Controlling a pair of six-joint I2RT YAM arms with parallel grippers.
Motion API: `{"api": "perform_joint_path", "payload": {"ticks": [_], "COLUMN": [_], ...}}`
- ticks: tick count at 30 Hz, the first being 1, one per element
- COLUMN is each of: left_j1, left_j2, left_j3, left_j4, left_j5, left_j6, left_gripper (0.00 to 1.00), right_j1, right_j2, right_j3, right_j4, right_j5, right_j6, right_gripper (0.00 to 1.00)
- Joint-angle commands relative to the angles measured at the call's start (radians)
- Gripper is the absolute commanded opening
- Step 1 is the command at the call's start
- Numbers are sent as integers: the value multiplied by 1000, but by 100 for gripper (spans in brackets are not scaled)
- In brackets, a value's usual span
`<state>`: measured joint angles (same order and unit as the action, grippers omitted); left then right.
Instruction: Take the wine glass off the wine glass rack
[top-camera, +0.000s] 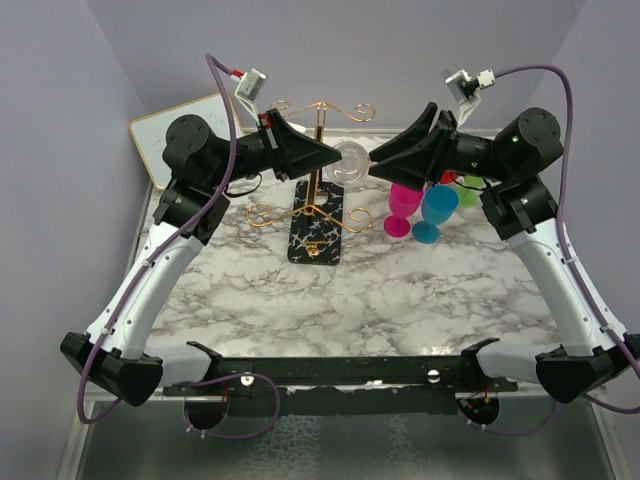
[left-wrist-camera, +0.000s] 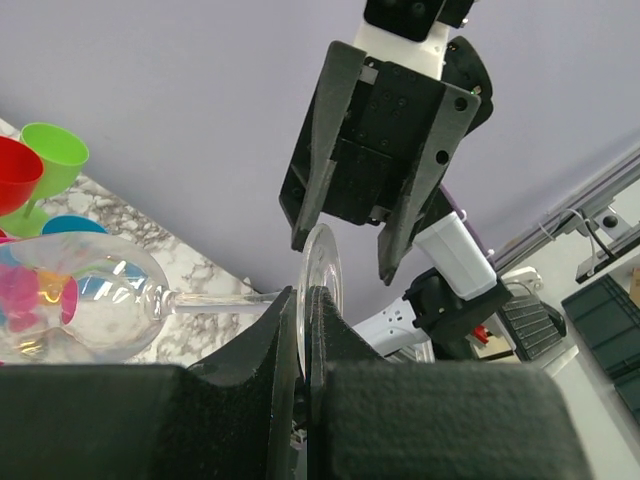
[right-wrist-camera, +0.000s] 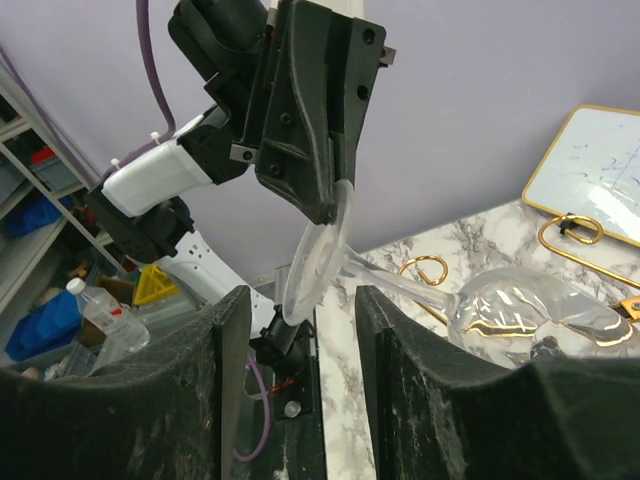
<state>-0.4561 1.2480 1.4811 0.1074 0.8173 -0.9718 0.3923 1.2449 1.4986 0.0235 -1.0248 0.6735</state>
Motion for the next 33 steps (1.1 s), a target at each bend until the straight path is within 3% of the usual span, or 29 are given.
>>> {"api": "perform_joint_path", "payload": {"ticks": [1, 11, 15, 18, 26, 27, 33], "left_j1": [-15, -38, -42, -45, -50, -50, -50], "left_j2": [11, 37, 39, 39, 30, 28, -8], "left_j3": [51, 92, 93, 96, 116, 118, 134], "left_j4": [56, 41, 36, 17, -111, -136, -289], "left_j5": [-35, -41, -46, -54, -114, -127, -243], "left_j6": [20, 39, 47, 62, 167, 189, 332], "left_gripper": [0, 0, 0, 0, 0, 3, 45], "right_j1": [19, 62, 78, 90, 114, 114, 114], "right_j2": [22, 58, 63, 65, -33, -45, -105], "right_j3": [57, 109, 116, 122, 34, 19, -26], "right_j4": [-52, -162, -190, -208, -181, -175, -212], "right_j5": [43, 98, 107, 114, 198, 204, 253], "right_j6": [-27, -96, -116, -139, -283, -298, -423], "right_gripper": [45, 35, 21, 3, 1, 1, 1]}}
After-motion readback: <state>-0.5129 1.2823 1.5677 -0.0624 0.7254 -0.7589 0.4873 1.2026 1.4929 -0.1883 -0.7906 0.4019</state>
